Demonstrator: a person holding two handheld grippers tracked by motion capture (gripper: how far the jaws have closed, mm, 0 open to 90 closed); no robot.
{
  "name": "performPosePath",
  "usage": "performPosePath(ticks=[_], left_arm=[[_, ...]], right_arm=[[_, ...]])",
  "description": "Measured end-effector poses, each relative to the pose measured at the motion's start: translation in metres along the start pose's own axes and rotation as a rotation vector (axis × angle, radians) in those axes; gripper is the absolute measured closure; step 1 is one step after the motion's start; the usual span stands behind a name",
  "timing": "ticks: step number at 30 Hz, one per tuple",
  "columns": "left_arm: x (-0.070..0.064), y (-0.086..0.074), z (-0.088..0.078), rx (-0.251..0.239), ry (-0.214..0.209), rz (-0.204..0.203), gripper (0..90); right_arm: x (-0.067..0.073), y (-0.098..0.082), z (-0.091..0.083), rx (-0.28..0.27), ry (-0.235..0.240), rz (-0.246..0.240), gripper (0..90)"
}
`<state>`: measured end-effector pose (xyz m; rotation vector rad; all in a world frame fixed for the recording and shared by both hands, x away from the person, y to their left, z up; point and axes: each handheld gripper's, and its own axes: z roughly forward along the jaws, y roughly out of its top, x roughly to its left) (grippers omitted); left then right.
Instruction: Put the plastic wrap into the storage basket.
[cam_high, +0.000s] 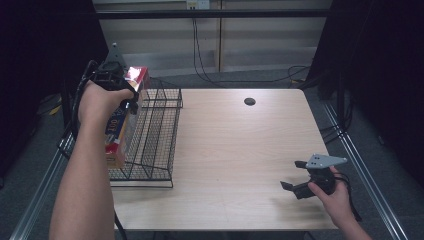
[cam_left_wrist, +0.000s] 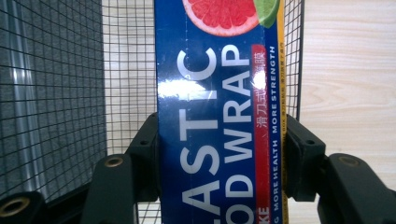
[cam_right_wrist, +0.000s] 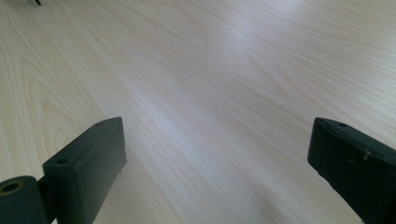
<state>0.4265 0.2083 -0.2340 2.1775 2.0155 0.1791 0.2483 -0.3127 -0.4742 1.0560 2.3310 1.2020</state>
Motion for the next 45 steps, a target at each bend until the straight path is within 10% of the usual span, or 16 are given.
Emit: performPosePath(ticks=[45], left_arm=[[0.039, -0.002, 0.01, -0.005, 0.033, -0.045, 43.3]], right_arm=[[0.0, 0.0, 0.001, 0.004, 0.004, 0.001, 3.7]])
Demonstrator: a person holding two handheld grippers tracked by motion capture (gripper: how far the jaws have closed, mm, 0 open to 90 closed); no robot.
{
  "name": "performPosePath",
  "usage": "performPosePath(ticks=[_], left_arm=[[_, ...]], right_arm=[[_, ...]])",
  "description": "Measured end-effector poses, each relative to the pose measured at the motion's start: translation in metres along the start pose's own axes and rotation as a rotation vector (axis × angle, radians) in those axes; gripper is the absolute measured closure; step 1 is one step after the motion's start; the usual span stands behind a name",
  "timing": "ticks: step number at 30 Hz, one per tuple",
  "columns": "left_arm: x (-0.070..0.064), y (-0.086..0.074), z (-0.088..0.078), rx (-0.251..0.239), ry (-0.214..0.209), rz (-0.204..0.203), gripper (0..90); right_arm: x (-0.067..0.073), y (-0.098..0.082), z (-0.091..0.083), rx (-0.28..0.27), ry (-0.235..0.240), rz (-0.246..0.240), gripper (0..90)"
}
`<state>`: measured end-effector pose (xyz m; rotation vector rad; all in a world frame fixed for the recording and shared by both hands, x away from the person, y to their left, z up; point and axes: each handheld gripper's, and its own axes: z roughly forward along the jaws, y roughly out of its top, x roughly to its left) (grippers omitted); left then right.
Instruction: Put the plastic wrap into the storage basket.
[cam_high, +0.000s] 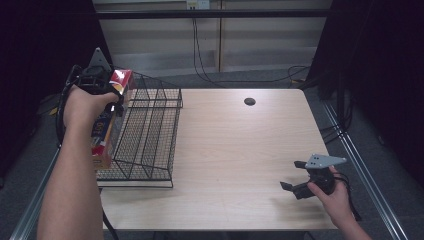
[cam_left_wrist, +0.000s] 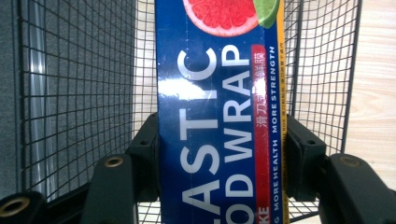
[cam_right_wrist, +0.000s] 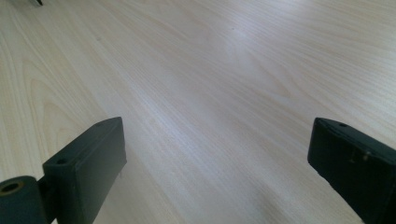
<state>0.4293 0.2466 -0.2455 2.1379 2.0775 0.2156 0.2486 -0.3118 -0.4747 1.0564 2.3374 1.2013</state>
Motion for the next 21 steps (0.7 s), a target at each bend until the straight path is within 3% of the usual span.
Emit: performPosePath(ticks=[9, 21], left_arm=[[0.007, -0.002, 0.004, -0.009, 0.005, -0.017, 43.2], [0.015, -0.004, 0.011, 0.018, 0.013, -0.025, 43.2]], right_arm=[[0.0, 0.0, 0.0, 0.002, -0.001, -0.001, 3.7], [0.0, 0.0, 0.0, -0.001, -0.003, 0.0, 3.7]])
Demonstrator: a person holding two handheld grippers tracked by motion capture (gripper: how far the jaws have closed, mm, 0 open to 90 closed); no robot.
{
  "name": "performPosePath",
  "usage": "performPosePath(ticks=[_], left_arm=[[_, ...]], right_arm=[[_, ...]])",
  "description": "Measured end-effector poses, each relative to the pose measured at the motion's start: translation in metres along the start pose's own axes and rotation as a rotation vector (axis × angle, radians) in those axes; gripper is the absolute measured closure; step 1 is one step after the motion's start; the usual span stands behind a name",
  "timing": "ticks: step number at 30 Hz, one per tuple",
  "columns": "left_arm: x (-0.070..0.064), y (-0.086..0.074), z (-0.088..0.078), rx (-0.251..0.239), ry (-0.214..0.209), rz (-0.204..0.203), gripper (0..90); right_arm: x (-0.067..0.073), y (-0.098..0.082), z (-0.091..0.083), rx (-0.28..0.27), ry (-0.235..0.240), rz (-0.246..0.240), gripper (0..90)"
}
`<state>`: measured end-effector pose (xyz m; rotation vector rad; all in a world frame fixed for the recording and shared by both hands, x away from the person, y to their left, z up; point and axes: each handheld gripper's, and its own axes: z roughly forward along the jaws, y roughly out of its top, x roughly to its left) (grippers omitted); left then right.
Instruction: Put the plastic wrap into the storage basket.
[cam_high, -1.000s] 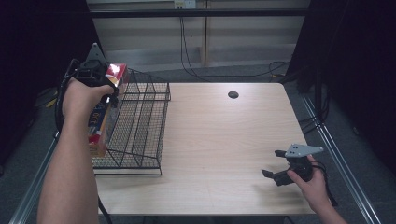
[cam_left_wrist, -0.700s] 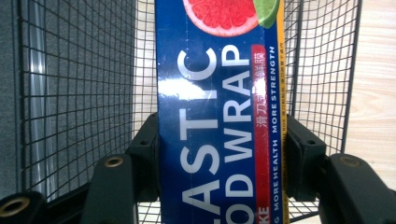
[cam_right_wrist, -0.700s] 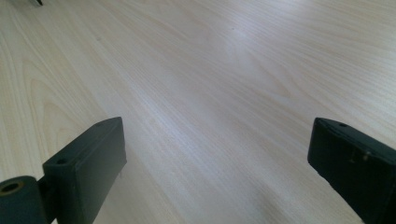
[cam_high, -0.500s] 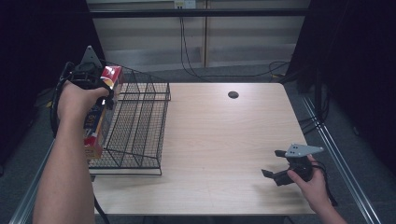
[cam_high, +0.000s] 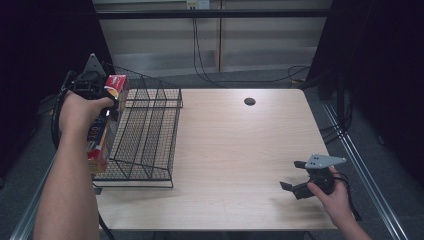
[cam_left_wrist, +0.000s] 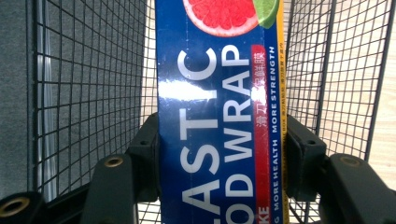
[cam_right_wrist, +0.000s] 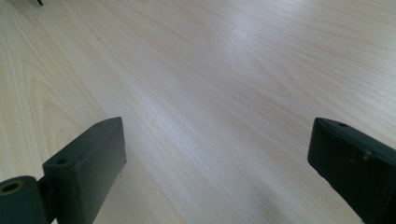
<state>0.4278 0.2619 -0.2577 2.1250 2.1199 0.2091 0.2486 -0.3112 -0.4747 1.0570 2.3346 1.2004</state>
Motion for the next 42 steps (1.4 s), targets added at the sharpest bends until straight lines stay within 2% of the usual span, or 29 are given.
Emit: performPosePath(ticks=[14, 27, 36, 42], left_arm=[[0.006, 0.001, 0.012, 0.003, 0.006, -0.014, 43.0], [0.001, 0.007, 0.021, 0.0, 0.016, -0.026, 42.9], [0.002, 0.009, 0.028, 0.015, 0.014, -0.047, 42.6], [0.003, 0.011, 0.032, 0.035, 0.013, -0.041, 42.5]], right_arm=[[0.001, 0.0, 0.001, 0.007, 0.004, -0.001, 3.7], [0.001, 0.0, 0.001, 0.006, 0.004, -0.003, 3.7], [0.001, 0.0, 0.001, 0.005, 0.008, -0.006, 3.7], [0.001, 0.0, 0.002, 0.007, 0.01, -0.007, 3.7]])
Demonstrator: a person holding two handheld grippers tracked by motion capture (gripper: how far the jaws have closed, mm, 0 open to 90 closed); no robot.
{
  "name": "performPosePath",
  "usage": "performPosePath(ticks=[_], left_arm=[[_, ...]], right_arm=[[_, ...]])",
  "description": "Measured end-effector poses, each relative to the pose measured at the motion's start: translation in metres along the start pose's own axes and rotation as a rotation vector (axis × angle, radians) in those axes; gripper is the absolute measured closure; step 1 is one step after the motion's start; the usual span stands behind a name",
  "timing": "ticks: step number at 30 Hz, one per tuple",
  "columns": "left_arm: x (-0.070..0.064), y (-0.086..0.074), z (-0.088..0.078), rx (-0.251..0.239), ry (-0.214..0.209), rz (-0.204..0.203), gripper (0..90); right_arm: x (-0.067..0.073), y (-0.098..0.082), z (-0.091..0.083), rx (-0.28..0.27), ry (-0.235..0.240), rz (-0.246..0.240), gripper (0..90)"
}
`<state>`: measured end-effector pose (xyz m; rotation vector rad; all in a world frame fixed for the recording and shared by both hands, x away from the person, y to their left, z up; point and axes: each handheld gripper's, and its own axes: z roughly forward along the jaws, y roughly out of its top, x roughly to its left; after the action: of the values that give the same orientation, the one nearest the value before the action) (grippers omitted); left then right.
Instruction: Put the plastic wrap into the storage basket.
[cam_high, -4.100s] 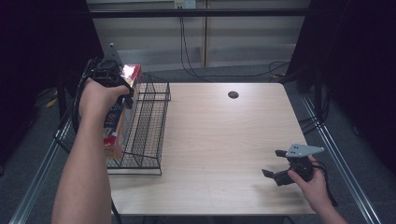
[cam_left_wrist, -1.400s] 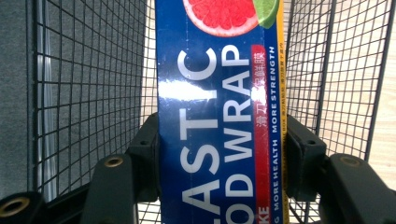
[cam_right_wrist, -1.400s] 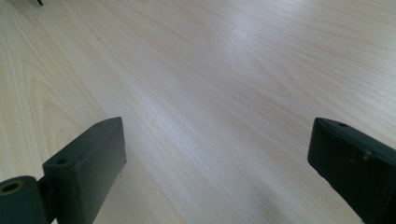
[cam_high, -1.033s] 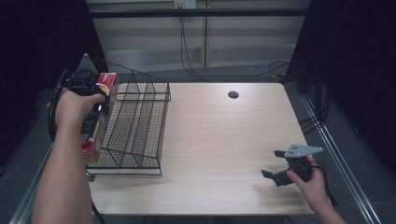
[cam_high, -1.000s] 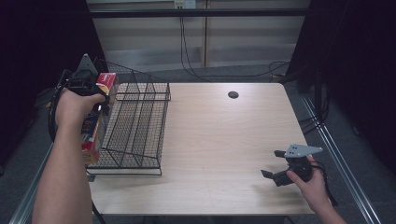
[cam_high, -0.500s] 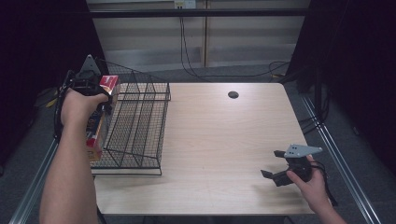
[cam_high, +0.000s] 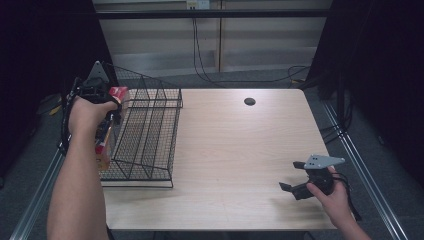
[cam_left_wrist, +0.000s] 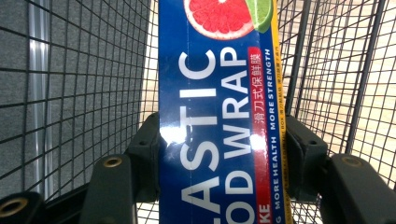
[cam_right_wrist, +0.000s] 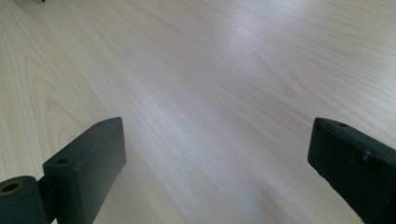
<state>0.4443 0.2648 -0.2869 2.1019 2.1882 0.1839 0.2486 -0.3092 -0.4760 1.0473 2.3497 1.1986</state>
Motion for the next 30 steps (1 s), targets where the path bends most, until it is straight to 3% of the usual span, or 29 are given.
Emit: performPosePath(ticks=[6, 21, 23, 30], left_arm=[[0.0, 0.003, 0.008, 0.027, -0.002, -0.015, 42.4], [0.0, 0.004, 0.022, 0.04, 0.011, -0.029, 41.8], [0.001, 0.006, 0.023, 0.07, -0.007, -0.03, 41.7], [0.0, 0.008, 0.029, 0.089, 0.004, -0.027, 41.3]], right_arm=[[0.0, 0.0, 0.0, 0.001, 0.002, -0.001, 3.7], [0.0, 0.0, 0.0, 0.0, -0.001, 0.0, 3.7], [0.0, 0.0, 0.0, 0.0, 0.003, -0.002, 3.7], [-0.001, 0.0, 0.001, 0.002, 0.004, -0.002, 3.7]])
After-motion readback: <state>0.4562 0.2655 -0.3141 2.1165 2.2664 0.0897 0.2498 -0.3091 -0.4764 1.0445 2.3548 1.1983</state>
